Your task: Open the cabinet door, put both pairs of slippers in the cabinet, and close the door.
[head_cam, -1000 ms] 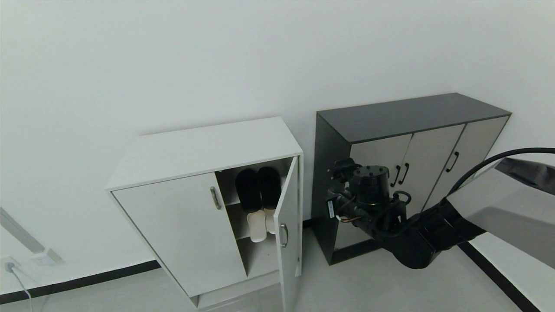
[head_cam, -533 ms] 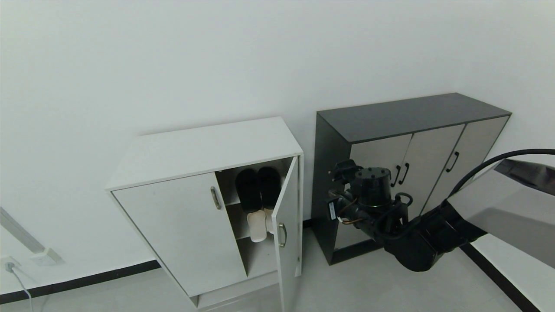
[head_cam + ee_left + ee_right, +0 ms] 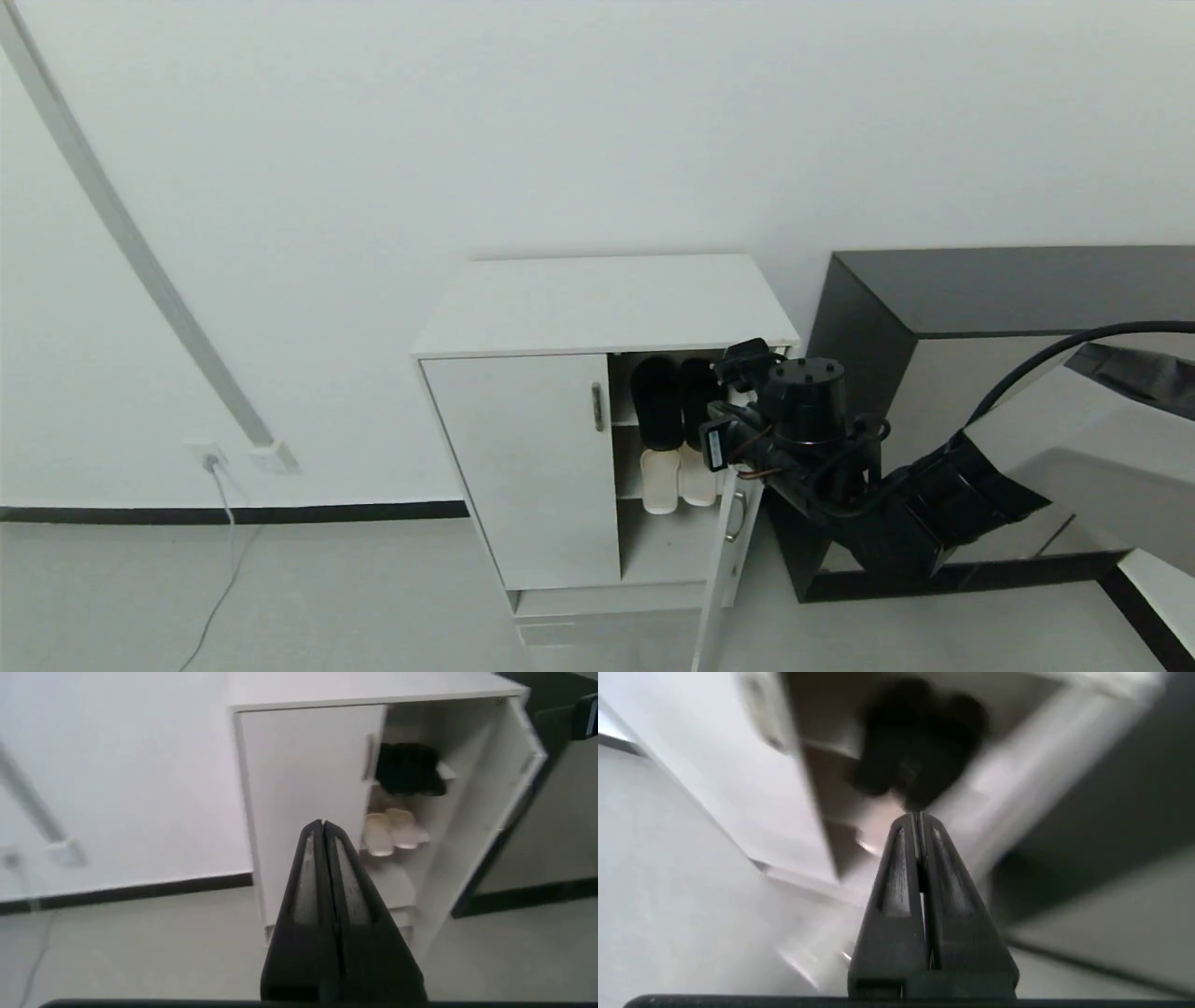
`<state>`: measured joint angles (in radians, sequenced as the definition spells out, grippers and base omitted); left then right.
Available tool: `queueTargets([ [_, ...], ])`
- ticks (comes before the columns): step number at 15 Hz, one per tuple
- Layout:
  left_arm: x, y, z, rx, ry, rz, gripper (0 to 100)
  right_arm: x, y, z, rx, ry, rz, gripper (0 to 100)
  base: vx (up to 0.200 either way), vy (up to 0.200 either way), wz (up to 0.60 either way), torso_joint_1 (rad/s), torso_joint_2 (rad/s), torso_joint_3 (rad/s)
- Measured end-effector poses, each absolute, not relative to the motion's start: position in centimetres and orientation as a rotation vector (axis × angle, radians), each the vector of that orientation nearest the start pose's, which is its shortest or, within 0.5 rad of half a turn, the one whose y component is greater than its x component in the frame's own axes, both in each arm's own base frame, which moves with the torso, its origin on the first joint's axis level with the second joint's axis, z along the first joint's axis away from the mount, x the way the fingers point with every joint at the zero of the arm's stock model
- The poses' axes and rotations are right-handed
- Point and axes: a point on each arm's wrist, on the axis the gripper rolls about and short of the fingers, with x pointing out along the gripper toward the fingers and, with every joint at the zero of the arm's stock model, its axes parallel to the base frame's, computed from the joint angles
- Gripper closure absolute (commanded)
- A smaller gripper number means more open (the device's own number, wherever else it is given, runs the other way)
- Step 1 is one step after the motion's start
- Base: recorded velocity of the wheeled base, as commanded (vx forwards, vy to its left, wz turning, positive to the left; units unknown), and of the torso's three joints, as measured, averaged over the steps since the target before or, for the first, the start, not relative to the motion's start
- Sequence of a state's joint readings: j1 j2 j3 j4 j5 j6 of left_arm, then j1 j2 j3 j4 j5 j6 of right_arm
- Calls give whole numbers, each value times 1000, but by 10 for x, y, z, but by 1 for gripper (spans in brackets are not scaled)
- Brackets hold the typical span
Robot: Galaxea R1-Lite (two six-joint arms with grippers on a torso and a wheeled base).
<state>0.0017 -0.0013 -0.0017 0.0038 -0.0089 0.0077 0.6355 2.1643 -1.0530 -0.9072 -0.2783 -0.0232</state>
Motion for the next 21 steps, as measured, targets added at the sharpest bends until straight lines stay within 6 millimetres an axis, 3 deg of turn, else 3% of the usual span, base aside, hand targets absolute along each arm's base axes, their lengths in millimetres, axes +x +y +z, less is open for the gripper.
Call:
queueTargets([
  [4,-23,0,75,7,2,-8,100,336,236,109,-103,153,351,100,0,0,0,0,0,0],
  [8,-23,0,75,6,2,-8,100,329,218,119,-120,192,325,100,0,0,0,0,0,0],
  [15,-23,0,75,6,2,-8,100,276,181,109,-203,392,351,100,0,0,0,0,0,0],
  [18,-23,0,75,6,1,-8,100,277,182,97,-205,425,367,100,0,0,0,0,0,0],
  [21,-23,0,75,6,2,-8,100,294,193,87,-184,416,383,100,0,0,0,0,0,0],
])
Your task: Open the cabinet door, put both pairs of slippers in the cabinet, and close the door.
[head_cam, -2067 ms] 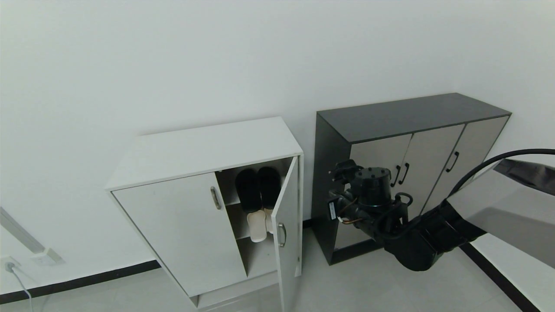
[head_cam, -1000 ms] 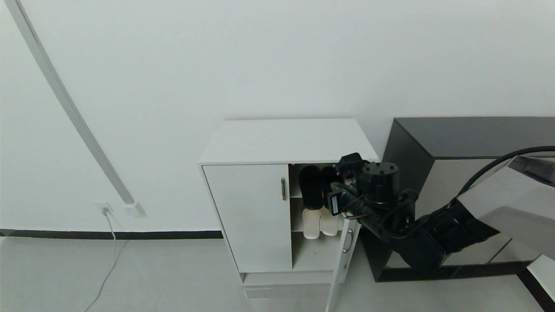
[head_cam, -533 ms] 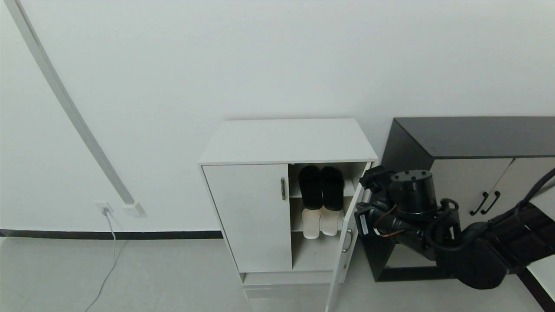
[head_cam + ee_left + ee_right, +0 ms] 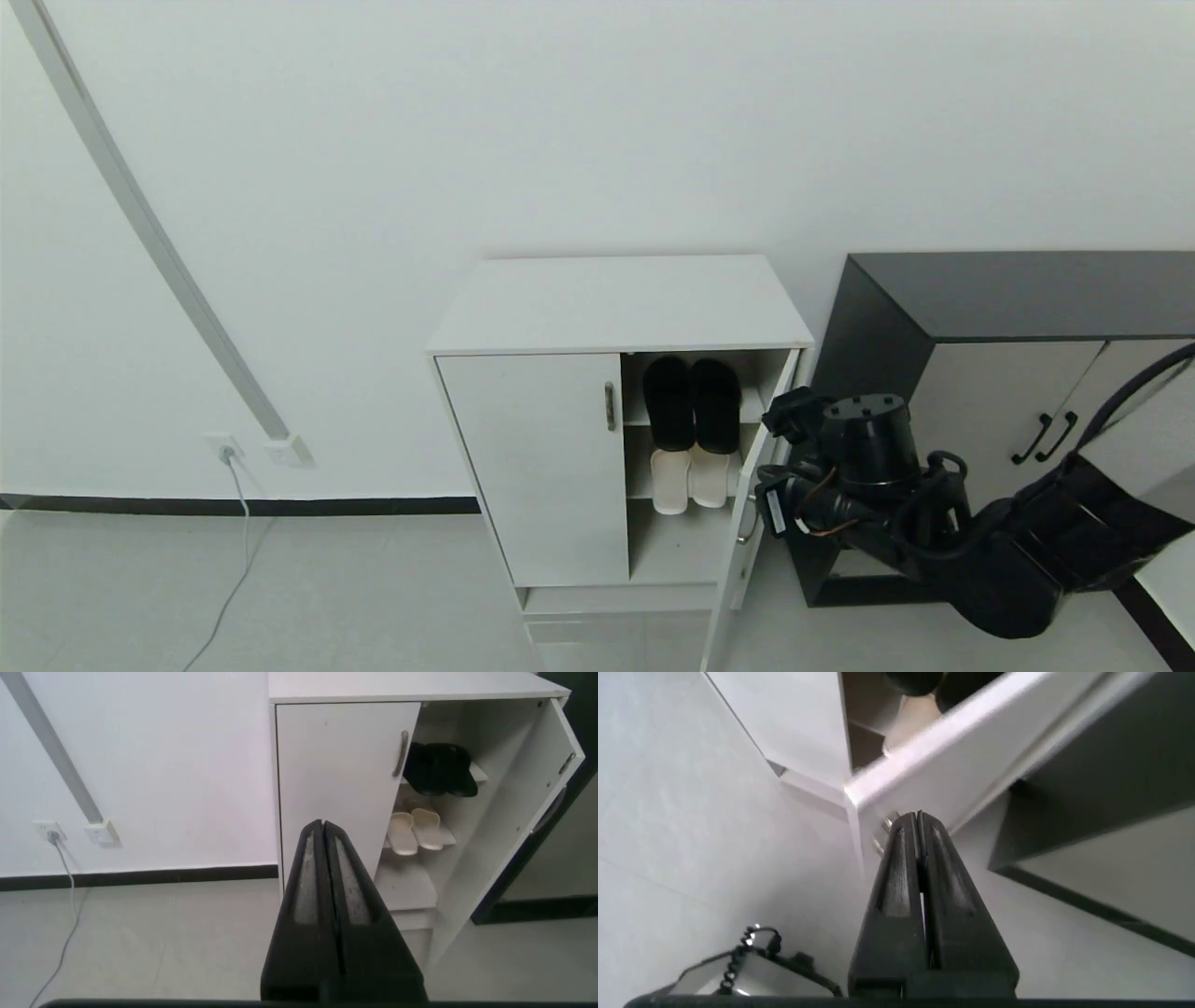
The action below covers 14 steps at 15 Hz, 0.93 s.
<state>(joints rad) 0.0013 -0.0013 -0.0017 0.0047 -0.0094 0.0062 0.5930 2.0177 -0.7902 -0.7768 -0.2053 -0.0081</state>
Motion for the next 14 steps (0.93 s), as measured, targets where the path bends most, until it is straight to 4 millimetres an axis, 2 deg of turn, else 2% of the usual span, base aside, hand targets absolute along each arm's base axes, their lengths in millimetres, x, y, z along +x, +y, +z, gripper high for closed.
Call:
queueTargets([
  [4,-23,0,75,6,1,-8,100,324,211,81,-71,372,383,100,0,0,0,0,0,0],
  [7,-23,0,75,6,2,-8,100,336,220,80,0,308,403,100,0,0,0,0,0,0],
  [10,-23,0,75,6,2,-8,100,342,225,83,58,181,440,100,0,0,0,0,0,0],
  [14,-23,0,75,7,2,-8,100,336,222,74,65,165,462,100,0,0,0,0,0,0],
])
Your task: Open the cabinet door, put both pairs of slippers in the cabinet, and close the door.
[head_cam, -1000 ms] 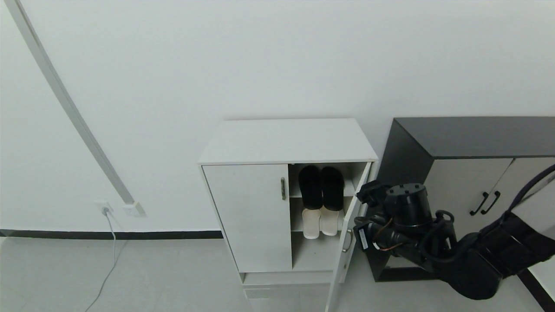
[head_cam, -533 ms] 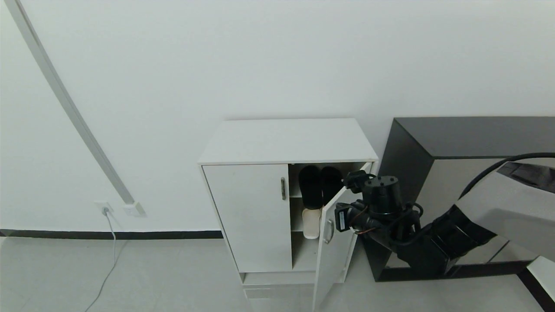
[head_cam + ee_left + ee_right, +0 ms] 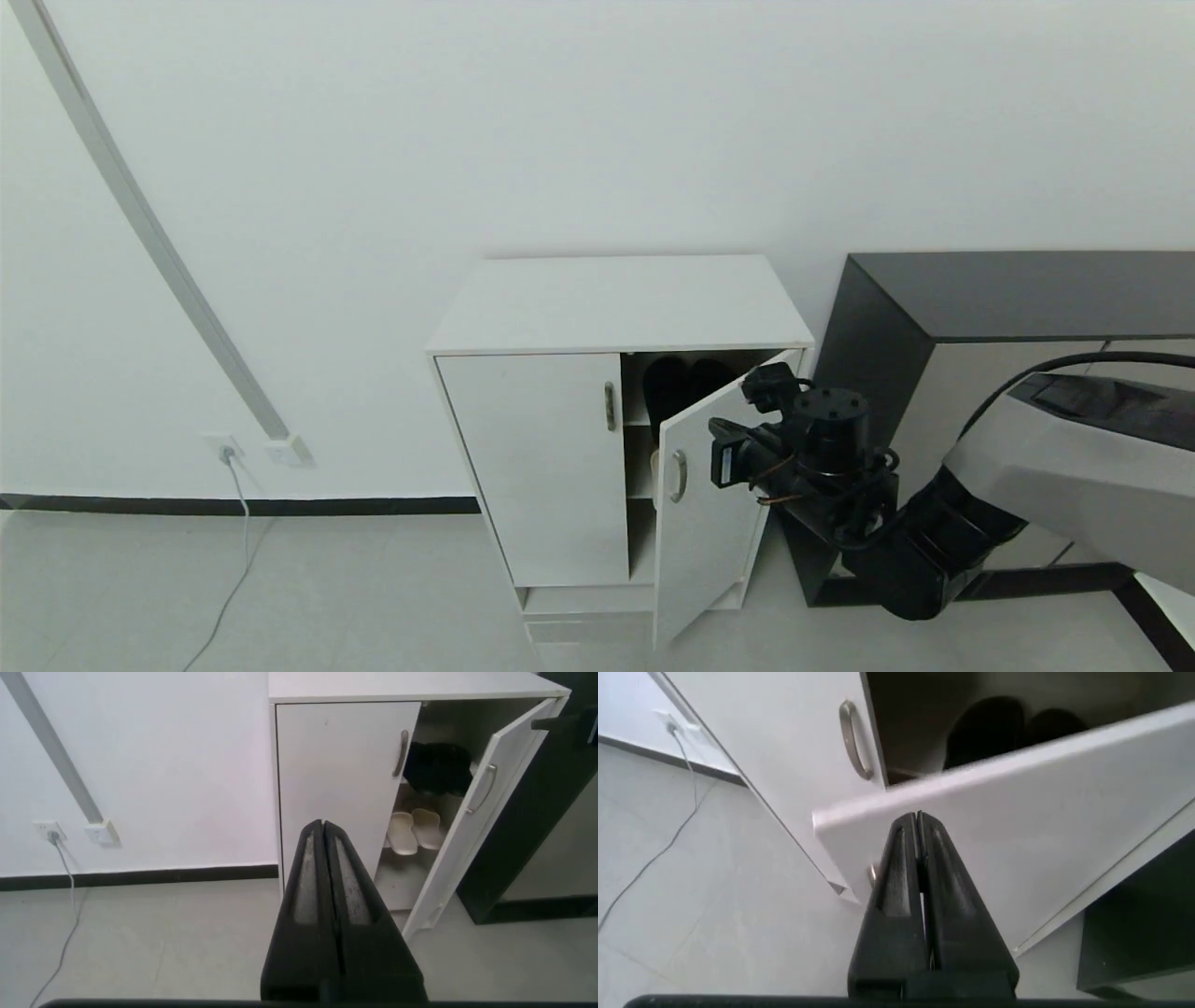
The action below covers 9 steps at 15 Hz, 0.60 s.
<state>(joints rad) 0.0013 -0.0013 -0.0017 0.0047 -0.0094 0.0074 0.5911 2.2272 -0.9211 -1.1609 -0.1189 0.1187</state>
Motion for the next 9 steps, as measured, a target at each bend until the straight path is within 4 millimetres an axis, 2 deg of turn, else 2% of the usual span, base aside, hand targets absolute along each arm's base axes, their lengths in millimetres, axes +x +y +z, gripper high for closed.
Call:
queueTargets([
  [3,-23,0,75,9,2,-8,100,314,209,58,50,219,509,100,200,0,0,-7,-2,1],
  [5,-23,0,75,9,3,-8,100,301,202,54,49,216,522,100,200,0,0,5,0,5],
  [7,-23,0,75,9,2,-8,100,296,198,50,42,238,518,100,200,0,0,12,7,0],
  [9,-23,0,75,8,1,-7,100,293,198,48,36,253,523,100,0,0,0,0,0,0],
])
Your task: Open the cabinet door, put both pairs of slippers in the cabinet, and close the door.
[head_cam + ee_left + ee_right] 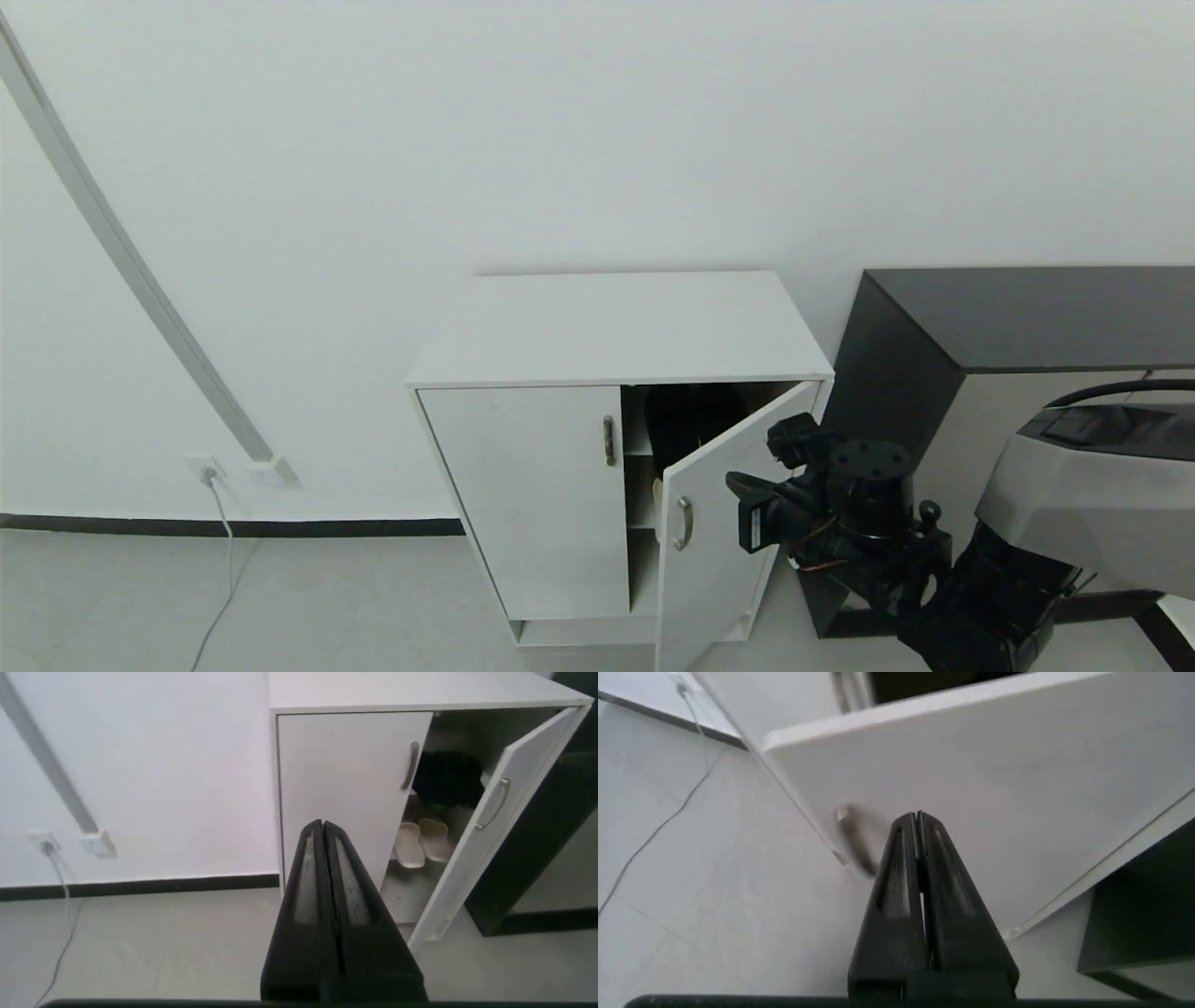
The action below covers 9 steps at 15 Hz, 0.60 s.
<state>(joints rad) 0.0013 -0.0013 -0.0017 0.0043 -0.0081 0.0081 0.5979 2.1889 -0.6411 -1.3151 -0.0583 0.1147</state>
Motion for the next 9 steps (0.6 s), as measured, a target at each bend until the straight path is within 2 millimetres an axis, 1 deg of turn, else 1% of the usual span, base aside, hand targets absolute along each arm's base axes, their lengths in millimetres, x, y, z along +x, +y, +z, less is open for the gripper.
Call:
queueTargets([
  [5,-23,0,75,8,2,-7,100,295,201,50,37,240,529,100,0,0,0,0,0,0],
  [9,-23,0,75,7,2,-6,100,310,210,52,37,219,526,100,0,0,0,0,0,0],
])
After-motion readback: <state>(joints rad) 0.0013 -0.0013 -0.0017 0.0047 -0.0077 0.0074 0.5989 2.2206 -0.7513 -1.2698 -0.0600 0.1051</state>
